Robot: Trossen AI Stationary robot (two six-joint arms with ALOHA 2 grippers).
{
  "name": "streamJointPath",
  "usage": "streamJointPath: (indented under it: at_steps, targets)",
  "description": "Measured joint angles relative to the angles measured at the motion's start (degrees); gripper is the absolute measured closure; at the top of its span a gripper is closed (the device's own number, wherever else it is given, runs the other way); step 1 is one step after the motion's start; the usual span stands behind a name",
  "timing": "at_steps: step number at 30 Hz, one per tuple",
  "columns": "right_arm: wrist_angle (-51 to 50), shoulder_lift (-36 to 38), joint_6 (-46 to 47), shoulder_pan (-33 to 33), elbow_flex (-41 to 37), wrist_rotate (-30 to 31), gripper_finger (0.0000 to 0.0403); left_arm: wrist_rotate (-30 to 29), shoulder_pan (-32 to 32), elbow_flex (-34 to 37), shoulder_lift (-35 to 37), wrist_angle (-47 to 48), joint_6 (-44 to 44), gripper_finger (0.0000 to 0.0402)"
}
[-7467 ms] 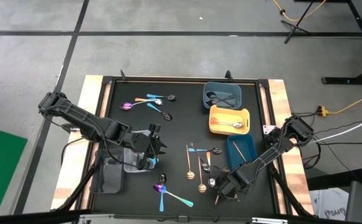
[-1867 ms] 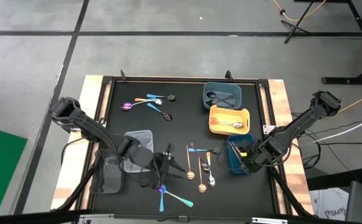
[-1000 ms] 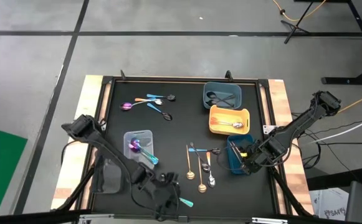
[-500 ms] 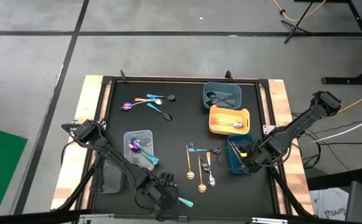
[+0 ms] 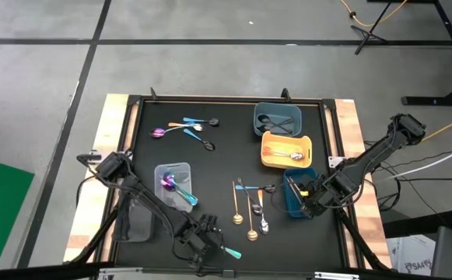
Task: Sort silverware by color (type)
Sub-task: Put the purple spoon into the transparent bin
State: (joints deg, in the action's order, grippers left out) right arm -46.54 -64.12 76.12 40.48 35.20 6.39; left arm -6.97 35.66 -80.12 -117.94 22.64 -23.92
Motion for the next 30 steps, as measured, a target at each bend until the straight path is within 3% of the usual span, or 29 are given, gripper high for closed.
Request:
streamJointPath:
  at_steps: [11, 22, 30]
  targets:
    - [0.0, 0.0, 0.0, 0.0, 0.0, 0.0, 0.0317, -1.0, -0.7, -0.1, -2.9, -0.1, 0.3, 0.0305]
    - [0.0, 0.0, 0.0, 0.0, 0.0, 0.0, 0.0317, -2.6, -0.9, -0.1, -3.1, -0.6, 0.5, 0.0384]
    - [0.0, 0.2, 0.1, 0.0, 0.0, -2.0, 0.0317, -3.7, -2.4, 0.0, -3.4, -4.2, 0.5, 0.0389]
